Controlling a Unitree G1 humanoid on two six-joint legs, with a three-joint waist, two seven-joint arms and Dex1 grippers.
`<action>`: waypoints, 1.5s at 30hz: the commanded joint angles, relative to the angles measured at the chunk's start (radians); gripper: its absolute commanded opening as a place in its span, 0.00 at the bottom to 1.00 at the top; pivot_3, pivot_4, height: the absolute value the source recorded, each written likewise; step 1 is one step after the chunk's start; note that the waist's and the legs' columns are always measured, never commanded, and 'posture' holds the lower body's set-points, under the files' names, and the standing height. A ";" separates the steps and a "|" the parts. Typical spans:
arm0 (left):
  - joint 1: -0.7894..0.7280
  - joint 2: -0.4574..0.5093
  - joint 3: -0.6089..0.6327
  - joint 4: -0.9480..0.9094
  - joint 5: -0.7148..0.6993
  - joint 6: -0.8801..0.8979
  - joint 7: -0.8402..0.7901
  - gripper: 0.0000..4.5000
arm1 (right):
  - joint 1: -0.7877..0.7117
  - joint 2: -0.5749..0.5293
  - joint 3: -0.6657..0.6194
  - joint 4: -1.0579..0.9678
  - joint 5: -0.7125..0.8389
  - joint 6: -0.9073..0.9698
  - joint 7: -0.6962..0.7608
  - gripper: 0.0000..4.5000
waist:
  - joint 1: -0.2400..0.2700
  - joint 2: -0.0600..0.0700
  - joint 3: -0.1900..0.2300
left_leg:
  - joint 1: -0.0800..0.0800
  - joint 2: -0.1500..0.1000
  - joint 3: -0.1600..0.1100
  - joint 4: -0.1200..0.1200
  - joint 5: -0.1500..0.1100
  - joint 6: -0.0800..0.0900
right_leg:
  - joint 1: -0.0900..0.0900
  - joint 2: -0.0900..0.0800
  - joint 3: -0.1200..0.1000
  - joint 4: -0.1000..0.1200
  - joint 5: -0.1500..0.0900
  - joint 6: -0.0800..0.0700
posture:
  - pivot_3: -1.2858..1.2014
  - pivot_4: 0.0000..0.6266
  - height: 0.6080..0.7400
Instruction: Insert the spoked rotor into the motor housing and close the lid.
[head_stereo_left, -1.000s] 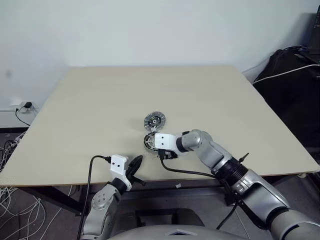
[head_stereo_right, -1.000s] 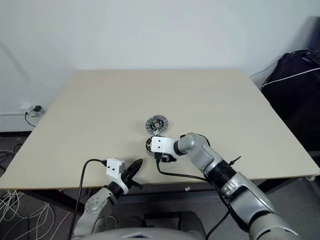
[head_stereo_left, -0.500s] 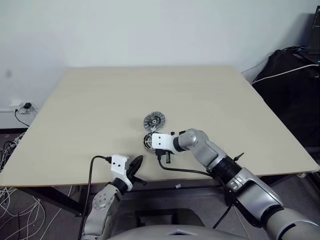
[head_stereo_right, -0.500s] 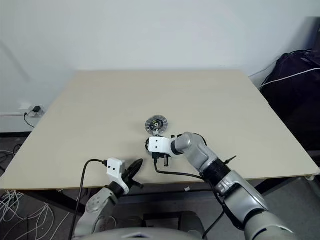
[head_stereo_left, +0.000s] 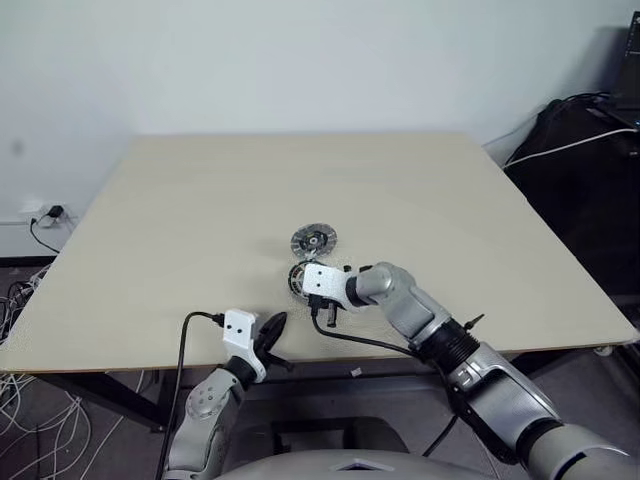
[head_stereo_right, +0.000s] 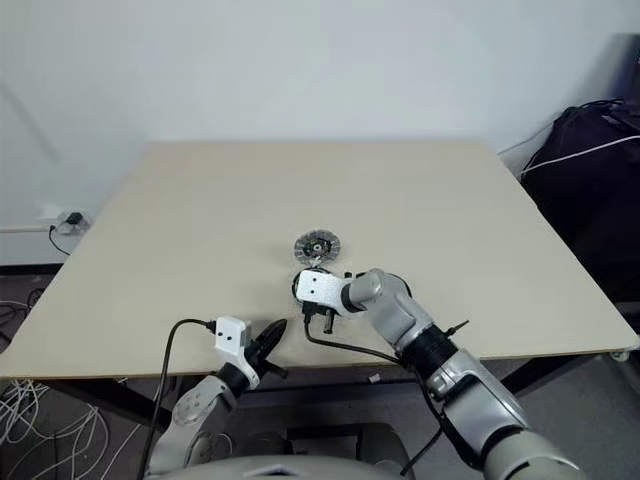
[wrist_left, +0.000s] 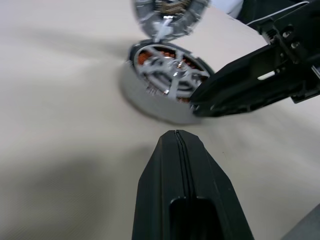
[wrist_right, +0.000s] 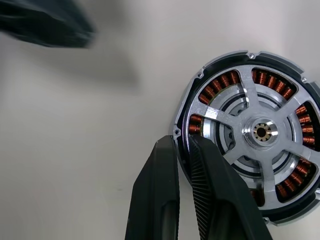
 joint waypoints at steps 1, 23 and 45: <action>-0.014 -0.007 -0.004 -0.051 -0.016 -0.001 0.001 0.00 | 0.002 -0.031 -0.064 -0.161 0.012 0.060 -0.008 0.02 | 0.001 0.000 0.000 | -0.002 0.000 0.000 0.000 0.001 -0.001 | -0.002 0.000 0.000 0.000 0.000 0.000 | 0.52 0.00 1.00; -0.040 -0.002 -0.006 -0.004 -0.043 0.013 -0.027 0.00 | 0.165 0.083 -0.235 -0.613 0.244 0.871 -0.259 0.02 | 0.006 0.000 0.000 | -0.008 -0.001 -0.002 0.001 0.001 -0.001 | -0.006 0.000 -0.002 -0.002 0.000 0.001 | 0.52 0.00 1.00; -0.027 -0.002 -0.011 -0.007 -0.042 0.018 -0.024 0.00 | 0.146 0.266 -0.323 -0.532 0.407 0.929 -0.469 0.51 | -0.003 0.000 0.000 | -0.008 -0.001 -0.003 0.001 0.001 -0.001 | -0.005 0.000 -0.002 -0.002 0.001 0.002 | 0.52 0.00 1.00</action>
